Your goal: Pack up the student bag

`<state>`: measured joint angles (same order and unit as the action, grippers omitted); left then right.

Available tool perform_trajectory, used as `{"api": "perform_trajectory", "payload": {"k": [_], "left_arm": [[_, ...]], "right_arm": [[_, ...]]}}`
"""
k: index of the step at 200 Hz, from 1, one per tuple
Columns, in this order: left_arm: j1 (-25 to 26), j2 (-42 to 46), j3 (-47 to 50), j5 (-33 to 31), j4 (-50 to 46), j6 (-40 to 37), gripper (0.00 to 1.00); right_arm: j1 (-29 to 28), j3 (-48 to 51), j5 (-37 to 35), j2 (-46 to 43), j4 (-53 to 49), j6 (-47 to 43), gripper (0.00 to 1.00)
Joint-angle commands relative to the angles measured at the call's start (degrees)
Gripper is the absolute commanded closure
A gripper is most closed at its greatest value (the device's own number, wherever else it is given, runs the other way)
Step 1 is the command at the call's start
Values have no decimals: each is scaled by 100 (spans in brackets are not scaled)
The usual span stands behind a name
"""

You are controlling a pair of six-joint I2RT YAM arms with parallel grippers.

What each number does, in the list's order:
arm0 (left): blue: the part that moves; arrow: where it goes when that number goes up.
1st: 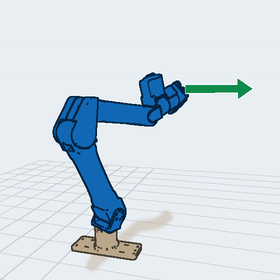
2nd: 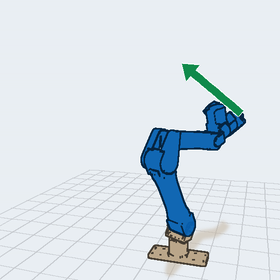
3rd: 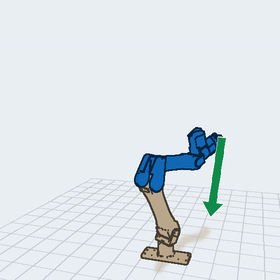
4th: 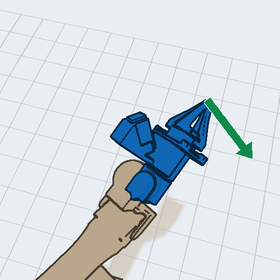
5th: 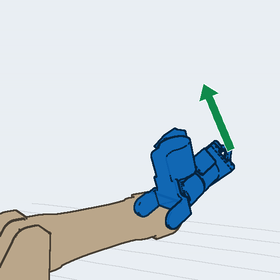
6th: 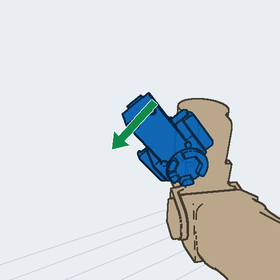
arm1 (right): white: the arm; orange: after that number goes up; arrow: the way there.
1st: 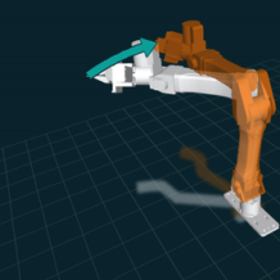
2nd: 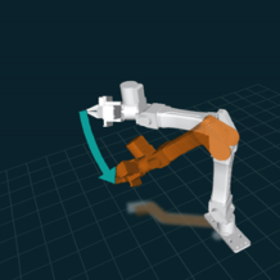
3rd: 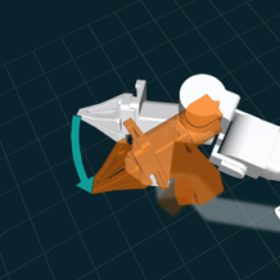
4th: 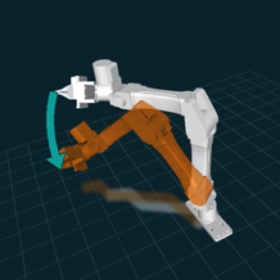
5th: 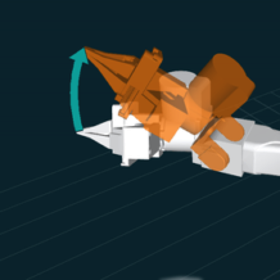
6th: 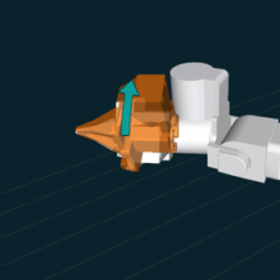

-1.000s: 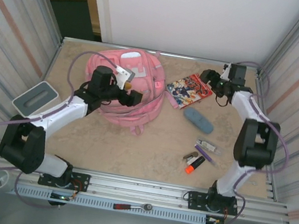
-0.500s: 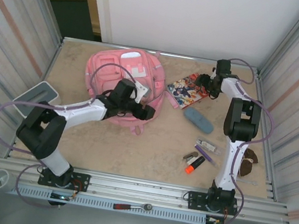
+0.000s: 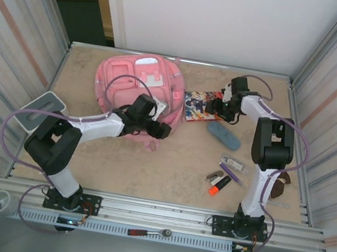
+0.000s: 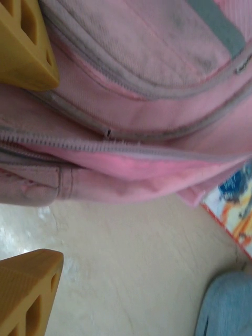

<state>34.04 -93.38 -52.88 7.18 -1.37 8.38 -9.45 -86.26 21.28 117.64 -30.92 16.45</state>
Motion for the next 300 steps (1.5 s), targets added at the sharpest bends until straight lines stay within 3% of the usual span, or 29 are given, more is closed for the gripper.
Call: {"api": "perform_trajectory", "payload": {"k": [1,35,59,90,122,184,209,232,264,300], "left_arm": [[-468,213,193,-495,-176,-164,20],[-810,78,-55,-256,-166,-198,21],[-803,44,-295,64,-238,-227,21],[-760,288,-256,46,-142,-139,21],[-759,663,32,-79,102,10,21],[-767,1168,421,-384,288,67,20],[-769,1158,441,-372,335,107,20],[-767,1121,454,-269,390,153,20],[-750,1103,495,-208,387,190,20],[-673,1091,582,-93,327,367,21]], "right_arm": [[164,48,39,-417,299,197,36],[325,-229,-1429,94,446,568,30],[350,-515,-1609,519,446,562,28],[266,-920,-1301,911,75,335,28],[52,-710,-432,747,-36,210,32],[-875,790,507,-875,72,111,41],[-972,996,715,-1461,81,-53,44],[-861,804,143,-1449,97,-98,43],[-832,-18,-900,-735,211,-265,27],[-795,-1088,-1131,516,332,-335,19]]}}
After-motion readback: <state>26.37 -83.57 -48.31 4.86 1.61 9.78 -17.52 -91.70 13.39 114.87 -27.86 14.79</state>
